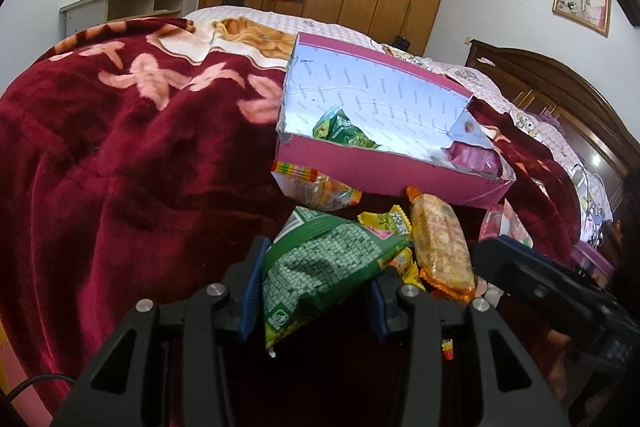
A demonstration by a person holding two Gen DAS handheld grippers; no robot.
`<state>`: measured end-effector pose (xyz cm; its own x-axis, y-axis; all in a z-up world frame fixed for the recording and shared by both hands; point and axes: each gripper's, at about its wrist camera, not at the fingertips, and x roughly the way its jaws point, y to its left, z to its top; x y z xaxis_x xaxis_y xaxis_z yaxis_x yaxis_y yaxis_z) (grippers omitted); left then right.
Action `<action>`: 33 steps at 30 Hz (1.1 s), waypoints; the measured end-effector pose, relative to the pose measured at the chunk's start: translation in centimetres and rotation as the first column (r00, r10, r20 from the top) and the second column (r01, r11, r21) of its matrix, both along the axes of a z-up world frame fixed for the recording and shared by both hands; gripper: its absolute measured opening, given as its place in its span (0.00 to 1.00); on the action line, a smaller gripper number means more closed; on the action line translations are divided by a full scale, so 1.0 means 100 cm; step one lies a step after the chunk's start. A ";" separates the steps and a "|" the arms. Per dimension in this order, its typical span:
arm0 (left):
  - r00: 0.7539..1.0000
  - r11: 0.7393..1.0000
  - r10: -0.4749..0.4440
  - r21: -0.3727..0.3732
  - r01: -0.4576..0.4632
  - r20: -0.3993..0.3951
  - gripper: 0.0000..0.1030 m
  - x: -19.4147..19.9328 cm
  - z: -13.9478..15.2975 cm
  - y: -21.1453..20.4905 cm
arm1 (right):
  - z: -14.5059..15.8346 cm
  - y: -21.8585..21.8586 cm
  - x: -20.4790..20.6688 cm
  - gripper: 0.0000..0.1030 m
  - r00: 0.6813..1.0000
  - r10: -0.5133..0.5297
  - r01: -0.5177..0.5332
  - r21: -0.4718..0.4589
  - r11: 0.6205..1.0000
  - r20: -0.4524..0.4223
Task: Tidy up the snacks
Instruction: 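Grasp a green snack bag with the left tool while the right tool grasps the wafer bar, then carry both held snacks into the pink box and open both tools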
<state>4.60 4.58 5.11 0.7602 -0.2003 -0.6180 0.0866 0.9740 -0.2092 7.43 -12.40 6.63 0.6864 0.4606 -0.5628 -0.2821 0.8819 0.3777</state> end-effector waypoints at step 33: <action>0.999 1.000 -0.015 0.025 0.014 0.040 0.44 -0.004 0.021 -0.005 | -0.003 -0.011 0.010 0.45 1.000 -0.026 0.026 0.044 0.999 -0.007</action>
